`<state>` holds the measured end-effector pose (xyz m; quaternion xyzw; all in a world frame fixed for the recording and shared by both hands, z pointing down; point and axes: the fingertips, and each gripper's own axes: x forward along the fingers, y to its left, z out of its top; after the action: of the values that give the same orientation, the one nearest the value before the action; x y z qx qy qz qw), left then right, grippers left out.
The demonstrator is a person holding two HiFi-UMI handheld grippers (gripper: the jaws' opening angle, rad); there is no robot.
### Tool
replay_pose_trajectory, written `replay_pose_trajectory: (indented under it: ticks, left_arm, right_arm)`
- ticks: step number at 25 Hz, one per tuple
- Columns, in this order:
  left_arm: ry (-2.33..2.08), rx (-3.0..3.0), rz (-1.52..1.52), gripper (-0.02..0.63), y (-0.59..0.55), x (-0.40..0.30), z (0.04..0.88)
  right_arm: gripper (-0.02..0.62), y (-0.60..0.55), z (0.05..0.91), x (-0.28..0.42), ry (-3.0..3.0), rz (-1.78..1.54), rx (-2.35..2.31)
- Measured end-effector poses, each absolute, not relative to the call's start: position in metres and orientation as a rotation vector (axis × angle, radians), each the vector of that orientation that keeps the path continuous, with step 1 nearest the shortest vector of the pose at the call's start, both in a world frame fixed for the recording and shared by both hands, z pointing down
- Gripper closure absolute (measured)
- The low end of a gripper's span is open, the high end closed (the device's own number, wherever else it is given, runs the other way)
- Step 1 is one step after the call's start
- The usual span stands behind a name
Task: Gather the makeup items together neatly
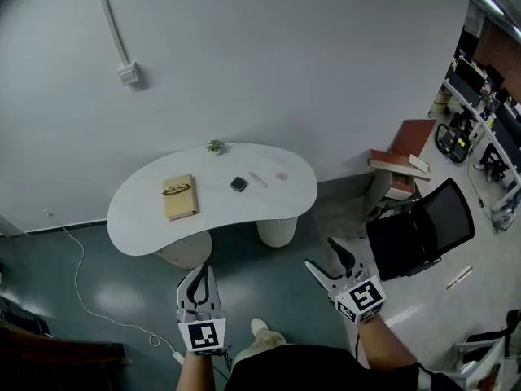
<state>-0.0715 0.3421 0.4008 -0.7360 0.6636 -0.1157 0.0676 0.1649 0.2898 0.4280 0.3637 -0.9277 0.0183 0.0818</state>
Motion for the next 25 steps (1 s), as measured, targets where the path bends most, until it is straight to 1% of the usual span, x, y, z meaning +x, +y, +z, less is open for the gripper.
replay_pose_trajectory:
  ticks: [7,19,23,25]
  left_arm:
    - [1.949,-2.248,-0.346,0.584,0.308,-0.093,0.406]
    - [1.891,-2.333,-0.353,0.584,0.273,-0.158,0.404]
    - [1.924,-2.311,-0.265,0.584,0.270,-0.178,0.410]
    - [1.952,-2.304,-0.267,0.584,0.270,-0.185,0.405]
  right_arm:
    - [0.310,0.266,0.431,0.144,-2.738,0.063,1.124]
    - [0.310,0.240,0.417,0.081,-2.698,0.031,1.192]
    - [0.310,0.237,0.418,0.068,-2.679,0.045,1.205]
    - [0.310,0.239,0.414,0.065,-2.680,0.066,1.193]
